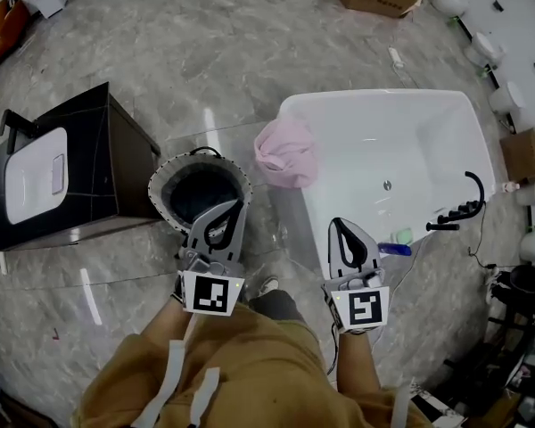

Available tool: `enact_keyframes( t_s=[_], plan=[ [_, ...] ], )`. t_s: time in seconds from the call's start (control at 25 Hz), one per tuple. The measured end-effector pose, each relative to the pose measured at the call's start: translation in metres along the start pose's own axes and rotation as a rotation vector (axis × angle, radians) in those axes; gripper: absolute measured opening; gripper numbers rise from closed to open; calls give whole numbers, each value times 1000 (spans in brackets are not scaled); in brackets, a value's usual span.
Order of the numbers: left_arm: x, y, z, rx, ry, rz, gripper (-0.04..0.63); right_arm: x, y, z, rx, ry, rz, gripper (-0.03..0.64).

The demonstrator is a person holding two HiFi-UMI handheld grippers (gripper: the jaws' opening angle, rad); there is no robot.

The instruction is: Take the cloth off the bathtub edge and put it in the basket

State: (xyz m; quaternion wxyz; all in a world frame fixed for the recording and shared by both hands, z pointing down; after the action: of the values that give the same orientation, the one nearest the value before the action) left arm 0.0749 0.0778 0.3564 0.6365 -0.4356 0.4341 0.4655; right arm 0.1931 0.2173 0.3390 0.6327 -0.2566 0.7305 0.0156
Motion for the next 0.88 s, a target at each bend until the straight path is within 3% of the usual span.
enact_keyframes(
  t_s=[0.28,0.44,0.68,0.88],
  plan=[
    [-31,-28,-21,52,28,-87,5,-40,-72,20,68,56,-97,8],
    [-44,-45,-29,75,39,-106,5,-86,-120,17,140,194,-194,9],
    [-75,-66,-31,74,68,-126,5,-172,-197,10,211,278,-343,160],
    [-109,-76,-25,72,101,-168,5,-244,-250,5,268,358,-449,247]
  ],
)
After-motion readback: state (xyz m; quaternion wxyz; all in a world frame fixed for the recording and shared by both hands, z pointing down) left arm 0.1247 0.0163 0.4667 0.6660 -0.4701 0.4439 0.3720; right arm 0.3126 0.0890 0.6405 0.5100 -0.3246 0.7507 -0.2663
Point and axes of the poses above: the fingertips, and each gripper's own axes: y backward along the fingers, z to its right, x out of its top, the point moved 3 cm from there along y, backward along the fingers, and after that the axes turned 5 degrees about -x, right-handed, at the moved point
